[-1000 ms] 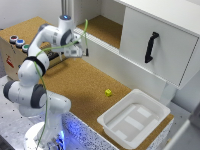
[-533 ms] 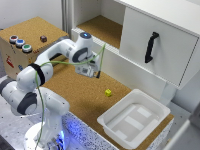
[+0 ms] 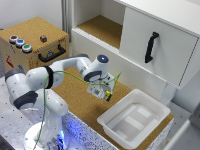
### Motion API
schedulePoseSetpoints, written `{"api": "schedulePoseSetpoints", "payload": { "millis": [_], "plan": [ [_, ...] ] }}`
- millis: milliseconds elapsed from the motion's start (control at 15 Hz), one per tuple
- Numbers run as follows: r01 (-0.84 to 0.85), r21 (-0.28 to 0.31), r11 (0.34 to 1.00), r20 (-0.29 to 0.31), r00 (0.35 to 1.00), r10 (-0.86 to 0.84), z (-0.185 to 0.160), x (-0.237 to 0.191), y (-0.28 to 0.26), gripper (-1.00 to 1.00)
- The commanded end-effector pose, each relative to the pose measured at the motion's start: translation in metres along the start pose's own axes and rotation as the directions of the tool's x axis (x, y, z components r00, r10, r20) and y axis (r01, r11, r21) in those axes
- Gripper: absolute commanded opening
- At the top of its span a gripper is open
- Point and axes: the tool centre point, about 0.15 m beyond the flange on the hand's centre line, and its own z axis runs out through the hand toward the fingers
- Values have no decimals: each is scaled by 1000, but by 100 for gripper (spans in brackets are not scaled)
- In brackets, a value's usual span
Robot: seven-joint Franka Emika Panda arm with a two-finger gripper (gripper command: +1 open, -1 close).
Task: Slide left yellow red block
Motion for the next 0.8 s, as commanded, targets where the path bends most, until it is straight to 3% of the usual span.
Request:
{"api": "schedulePoseSetpoints", "payload": {
  "millis": [0, 200, 267, 333, 400, 467, 733],
  "plan": [
    [25, -22, 999, 88, 996, -23, 24, 38, 69, 100],
    [52, -41, 998, 102, 994, -48, 42, 48, 70, 100],
    [57, -53, 997, 78, 996, -52, 46, 51, 69, 100],
    [63, -91, 994, -10, 998, -64, 41, 57, 65, -100],
    [68, -109, 992, -67, 995, -75, 37, 64, 62, -100],
    [94, -131, 987, -89, 990, -106, 35, 73, 56, -100],
    [43, -112, 993, -111, 992, -56, 43, 82, 50, -100]
  ]
}}
